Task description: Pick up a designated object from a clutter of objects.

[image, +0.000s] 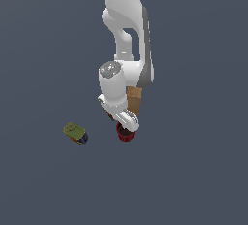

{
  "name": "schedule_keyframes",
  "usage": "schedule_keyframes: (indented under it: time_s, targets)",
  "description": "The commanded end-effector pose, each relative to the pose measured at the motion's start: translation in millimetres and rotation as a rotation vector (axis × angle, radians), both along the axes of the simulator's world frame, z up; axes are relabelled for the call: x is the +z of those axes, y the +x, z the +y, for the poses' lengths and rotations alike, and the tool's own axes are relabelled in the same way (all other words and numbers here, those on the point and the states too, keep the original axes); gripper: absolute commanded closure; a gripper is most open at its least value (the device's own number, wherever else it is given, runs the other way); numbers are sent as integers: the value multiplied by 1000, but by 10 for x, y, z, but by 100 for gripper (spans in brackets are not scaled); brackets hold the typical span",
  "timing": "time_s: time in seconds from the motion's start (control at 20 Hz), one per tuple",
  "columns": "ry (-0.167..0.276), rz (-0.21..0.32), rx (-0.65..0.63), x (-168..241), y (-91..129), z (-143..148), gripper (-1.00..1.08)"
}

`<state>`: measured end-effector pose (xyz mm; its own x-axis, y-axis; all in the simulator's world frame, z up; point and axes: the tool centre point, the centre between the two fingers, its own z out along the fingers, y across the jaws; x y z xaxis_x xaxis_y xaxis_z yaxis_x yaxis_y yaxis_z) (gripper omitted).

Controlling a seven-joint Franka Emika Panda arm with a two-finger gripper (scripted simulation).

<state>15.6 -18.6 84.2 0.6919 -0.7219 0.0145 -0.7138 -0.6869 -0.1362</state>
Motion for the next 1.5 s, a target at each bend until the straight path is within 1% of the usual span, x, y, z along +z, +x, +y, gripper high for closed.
schedule_keyframes:
  time_s: [0.0, 0.05, 0.1, 0.55, 0.6, 0.9, 1.2, 1.45]
  targets:
    - [1, 11, 0, -89, -38, 13, -20]
    - [1, 11, 0, -93, -38, 14, -20]
    - [1, 11, 0, -93, -38, 14, 108]
    - [1, 11, 0, -93, -38, 14, 108]
    - [0, -2, -4, -37, 3, -11, 108]
    - [0, -1, -4, 60, 6, 24, 108]
    - [-1, 0, -4, 361, 15, 131, 108]
    - [-2, 1, -5, 759, 30, 271, 108]
